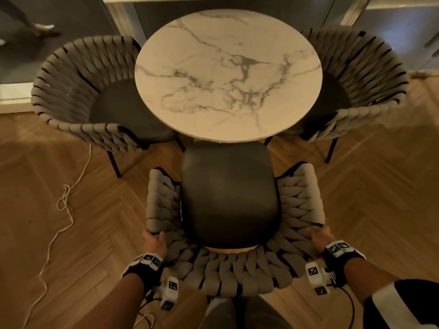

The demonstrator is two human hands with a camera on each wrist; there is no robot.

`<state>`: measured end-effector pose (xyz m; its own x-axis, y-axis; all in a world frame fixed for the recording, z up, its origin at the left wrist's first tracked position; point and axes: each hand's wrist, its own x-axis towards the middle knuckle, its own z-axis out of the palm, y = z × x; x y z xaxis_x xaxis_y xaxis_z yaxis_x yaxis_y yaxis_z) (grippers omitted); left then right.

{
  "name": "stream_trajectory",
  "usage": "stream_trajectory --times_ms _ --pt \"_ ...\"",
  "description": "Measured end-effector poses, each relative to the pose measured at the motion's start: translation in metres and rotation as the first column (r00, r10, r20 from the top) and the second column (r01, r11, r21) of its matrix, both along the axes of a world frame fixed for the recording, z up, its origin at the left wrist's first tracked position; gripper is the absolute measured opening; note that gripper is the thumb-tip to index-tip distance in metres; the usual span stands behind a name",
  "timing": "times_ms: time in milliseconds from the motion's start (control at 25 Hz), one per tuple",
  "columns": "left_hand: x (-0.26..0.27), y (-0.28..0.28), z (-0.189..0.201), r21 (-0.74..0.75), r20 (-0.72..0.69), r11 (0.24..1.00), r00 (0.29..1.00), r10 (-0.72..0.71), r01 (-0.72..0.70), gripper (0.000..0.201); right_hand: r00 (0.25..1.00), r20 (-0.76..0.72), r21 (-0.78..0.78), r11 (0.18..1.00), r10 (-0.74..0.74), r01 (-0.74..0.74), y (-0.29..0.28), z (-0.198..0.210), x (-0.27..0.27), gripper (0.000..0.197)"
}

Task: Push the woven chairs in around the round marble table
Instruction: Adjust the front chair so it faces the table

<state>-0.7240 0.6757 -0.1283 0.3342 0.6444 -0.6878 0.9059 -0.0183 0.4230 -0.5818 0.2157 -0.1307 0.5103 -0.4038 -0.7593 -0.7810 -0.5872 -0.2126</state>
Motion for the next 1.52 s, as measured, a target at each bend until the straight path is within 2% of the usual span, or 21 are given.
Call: stream_trajectory --times_ms 120,240,400,720,1000,1120,1280,1440,1520 --pt "0.005 0.001 -0.001 0.013 0.011 1.000 1.000 0.011 -0.011 0.062 0.999 -0.011 0.014 0.999 -0.031 0.031 0.000 0.002 0.003 0.051" --pt "0.009 0.001 0.002 0.019 0.035 0.999 0.999 0.028 -0.029 0.059 0.999 -0.006 -0.001 0.999 -0.037 0.037 0.004 0.001 0.006 0.046" --pt "0.011 0.002 0.006 0.041 0.013 0.999 1.000 0.002 -0.003 0.058 0.997 -0.003 0.021 0.997 -0.074 0.074 0.004 -0.002 0.003 0.057" --pt "0.016 0.008 -0.001 0.066 0.021 0.998 1.000 0.015 -0.016 0.056 0.999 0.010 -0.005 0.999 -0.040 0.040 0.007 -0.005 0.004 0.052" --pt "0.019 0.011 -0.002 0.029 -0.036 1.000 0.999 -0.003 0.004 0.058 0.998 0.048 0.004 1.000 -0.026 0.026 0.006 -0.001 0.007 0.050" --pt "0.024 0.010 0.004 0.044 -0.096 0.999 0.995 -0.003 0.007 0.055 1.000 0.021 0.035 0.999 -0.008 0.008 0.005 0.004 0.002 0.057" --pt "0.031 0.007 0.027 0.026 -0.192 0.997 0.980 -0.059 0.066 0.050 0.999 0.015 0.105 0.994 0.031 -0.033 0.002 0.022 -0.003 0.067" --pt "0.025 0.020 0.035 -0.067 -0.240 0.977 0.947 -0.212 0.202 0.046 0.980 0.015 0.032 0.979 0.200 -0.201 -0.023 -0.015 0.006 0.083" --pt "0.021 0.038 0.032 -0.102 -0.255 0.947 0.912 -0.320 0.304 0.044 0.977 0.042 -0.037 0.978 0.208 -0.206 -0.012 0.012 0.012 0.052"
